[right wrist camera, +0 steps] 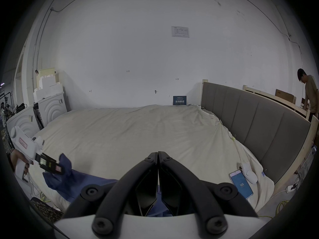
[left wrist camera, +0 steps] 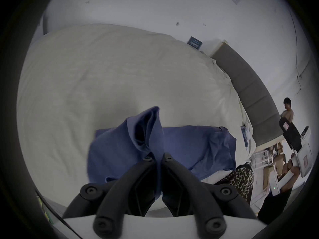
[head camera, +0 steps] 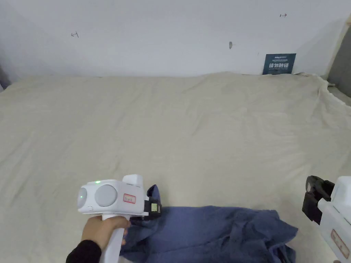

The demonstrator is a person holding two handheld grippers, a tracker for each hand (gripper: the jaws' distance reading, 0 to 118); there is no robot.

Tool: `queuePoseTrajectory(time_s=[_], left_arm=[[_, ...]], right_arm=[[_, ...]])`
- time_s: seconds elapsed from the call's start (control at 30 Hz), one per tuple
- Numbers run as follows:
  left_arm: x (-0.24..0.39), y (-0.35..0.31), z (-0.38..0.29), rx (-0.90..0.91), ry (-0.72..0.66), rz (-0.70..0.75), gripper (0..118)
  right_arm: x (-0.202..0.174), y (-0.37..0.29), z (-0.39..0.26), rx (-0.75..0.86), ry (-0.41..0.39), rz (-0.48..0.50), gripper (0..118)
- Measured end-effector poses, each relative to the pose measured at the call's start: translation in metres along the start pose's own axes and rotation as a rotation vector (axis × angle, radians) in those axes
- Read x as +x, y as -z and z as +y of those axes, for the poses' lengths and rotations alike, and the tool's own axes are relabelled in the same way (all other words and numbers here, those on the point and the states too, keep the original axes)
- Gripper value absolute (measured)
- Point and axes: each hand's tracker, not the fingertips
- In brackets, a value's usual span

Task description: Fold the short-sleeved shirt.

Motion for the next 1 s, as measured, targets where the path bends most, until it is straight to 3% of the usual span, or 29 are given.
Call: queuePoseTrajectory(time_s=[0.13,0.37,0.43,0.47,0.5,0.53,0.57,0.6,0.77,0.9,0.97,1.0], left_arm=[[0.026,0.042,0.0,-0.043,-0.025,-0.043,4],[0.047,0.093,-0.009,-0.123,-0.017,0.02,6],[0.051,0.096,-0.01,-0.129,0.001,0.027,21],[0.053,0.094,-0.01,-0.124,0.009,0.031,36],[0.057,0.09,-0.009,-0.115,0.023,0.033,63],[0.059,0.085,-0.008,-0.098,0.04,0.026,81],[0.062,0.08,-0.007,-0.082,0.053,0.025,95],[0.064,0.072,-0.006,-0.065,0.062,0.022,101],[0.059,0.018,0.005,0.073,0.107,0.01,101],[0.041,-0.022,0.003,0.2,0.158,0.096,98],[0.027,-0.031,0.0,0.254,0.162,0.137,83],[0.019,-0.034,-0.002,0.264,0.16,0.146,62]], right_arm=[[0.008,-0.004,0.0,0.001,0.003,-0.017,0],[0.019,-0.008,-0.002,-0.003,0.015,-0.039,0],[0.02,-0.009,-0.003,-0.003,0.019,-0.044,0],[0.021,-0.01,-0.003,-0.003,0.021,-0.044,0],[0.021,-0.01,-0.003,-0.003,0.022,-0.045,0],[0.021,-0.01,-0.002,-0.003,0.022,-0.045,0],[0.021,-0.01,-0.003,-0.003,0.022,-0.046,0],[0.021,-0.01,-0.002,-0.003,0.022,-0.045,0],[0.016,-0.012,0.003,0.005,0.018,-0.032,0],[0.011,-0.012,0.007,0.015,0.013,-0.018,0],[0.008,-0.013,0.007,0.017,0.011,-0.013,0],[0.007,-0.013,0.008,0.017,0.01,-0.011,0]])
